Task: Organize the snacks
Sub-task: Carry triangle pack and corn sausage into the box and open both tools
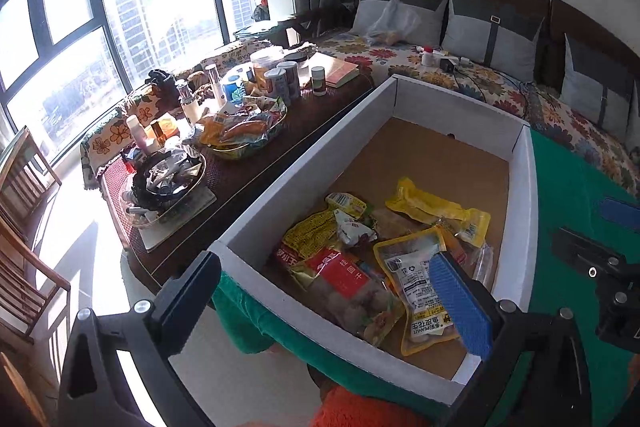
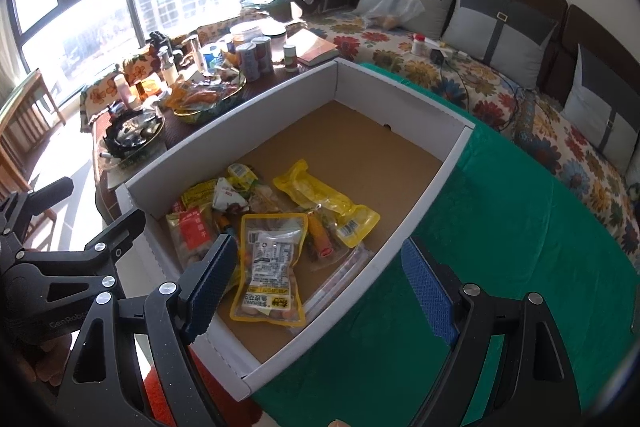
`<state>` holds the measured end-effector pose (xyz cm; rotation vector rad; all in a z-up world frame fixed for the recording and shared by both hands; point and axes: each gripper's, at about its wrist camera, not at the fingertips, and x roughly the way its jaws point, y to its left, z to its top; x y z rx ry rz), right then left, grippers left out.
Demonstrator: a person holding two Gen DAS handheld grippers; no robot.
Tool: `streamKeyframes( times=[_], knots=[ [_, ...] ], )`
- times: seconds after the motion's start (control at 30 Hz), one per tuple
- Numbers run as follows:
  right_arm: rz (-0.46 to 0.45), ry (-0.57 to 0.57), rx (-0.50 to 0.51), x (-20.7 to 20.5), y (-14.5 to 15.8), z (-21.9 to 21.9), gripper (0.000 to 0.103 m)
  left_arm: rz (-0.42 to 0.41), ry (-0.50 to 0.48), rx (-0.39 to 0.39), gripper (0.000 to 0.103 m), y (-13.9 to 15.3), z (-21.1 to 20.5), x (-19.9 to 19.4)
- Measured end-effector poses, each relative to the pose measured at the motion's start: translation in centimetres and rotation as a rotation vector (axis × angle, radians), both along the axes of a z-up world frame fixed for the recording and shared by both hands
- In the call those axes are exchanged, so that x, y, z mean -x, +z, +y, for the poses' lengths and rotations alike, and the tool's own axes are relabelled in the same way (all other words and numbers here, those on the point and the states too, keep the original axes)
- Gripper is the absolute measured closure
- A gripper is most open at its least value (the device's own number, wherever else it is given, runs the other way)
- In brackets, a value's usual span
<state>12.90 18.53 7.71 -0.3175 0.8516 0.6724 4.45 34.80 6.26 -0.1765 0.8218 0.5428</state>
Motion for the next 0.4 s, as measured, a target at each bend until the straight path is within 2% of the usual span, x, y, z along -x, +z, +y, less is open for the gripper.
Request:
streamKeyframes(
  times=[0.17, 0.4],
  knots=[
    [0.006, -0.011, 0.007, -0.25, -0.28, -0.18, 0.016, 0.004, -0.006, 0.016, 0.000, -0.43, 0.08, -0.16],
    [0.008, -0.015, 0.006, -0.35, -0.33, -0.34, 0.016, -0.022, -0.001, 0.077, 0.000, -0.66, 0.11, 0.12]
  ],
)
